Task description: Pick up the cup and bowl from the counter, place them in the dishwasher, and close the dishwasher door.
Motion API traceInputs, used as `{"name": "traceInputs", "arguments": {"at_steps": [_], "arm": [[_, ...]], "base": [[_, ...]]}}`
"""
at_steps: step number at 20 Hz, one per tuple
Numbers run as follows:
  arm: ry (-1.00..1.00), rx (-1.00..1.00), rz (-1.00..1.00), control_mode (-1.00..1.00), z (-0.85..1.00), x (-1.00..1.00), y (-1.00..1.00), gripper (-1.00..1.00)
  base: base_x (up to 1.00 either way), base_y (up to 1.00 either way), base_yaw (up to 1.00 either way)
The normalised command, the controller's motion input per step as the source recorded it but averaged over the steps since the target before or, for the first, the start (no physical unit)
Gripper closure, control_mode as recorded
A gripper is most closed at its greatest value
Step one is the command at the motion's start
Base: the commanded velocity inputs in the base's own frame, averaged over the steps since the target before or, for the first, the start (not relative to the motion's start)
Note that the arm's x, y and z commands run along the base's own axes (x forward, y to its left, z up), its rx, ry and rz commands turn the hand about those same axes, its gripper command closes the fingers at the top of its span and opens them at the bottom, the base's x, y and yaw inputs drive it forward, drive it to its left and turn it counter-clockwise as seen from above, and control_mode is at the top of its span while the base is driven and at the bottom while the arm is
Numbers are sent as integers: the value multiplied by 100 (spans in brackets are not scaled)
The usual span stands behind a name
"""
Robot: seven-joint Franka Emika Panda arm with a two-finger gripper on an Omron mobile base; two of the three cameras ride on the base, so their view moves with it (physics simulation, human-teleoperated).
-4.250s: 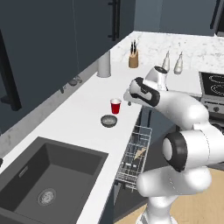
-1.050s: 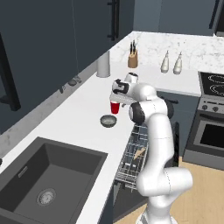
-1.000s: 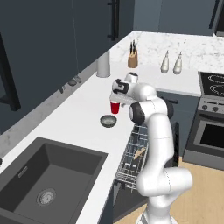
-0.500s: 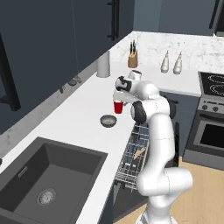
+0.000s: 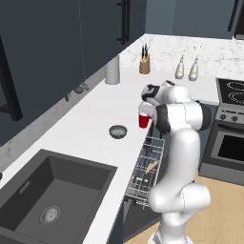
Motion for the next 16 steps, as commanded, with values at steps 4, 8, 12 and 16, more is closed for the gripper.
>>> {"name": "traceInputs", "arguments": {"at_steps": [4, 8, 12, 16], "arm": [[-10, 3, 0, -100, 4, -100, -30, 100], [-1, 3, 0, -100, 1, -93, -37, 100], [2, 1, 8, -100, -3, -49, -47, 100], [1, 0, 17, -100, -9, -4, -29, 100]], "base": [[0, 0, 0], [0, 0, 0], [0, 0, 0], [0, 0, 0]]}}
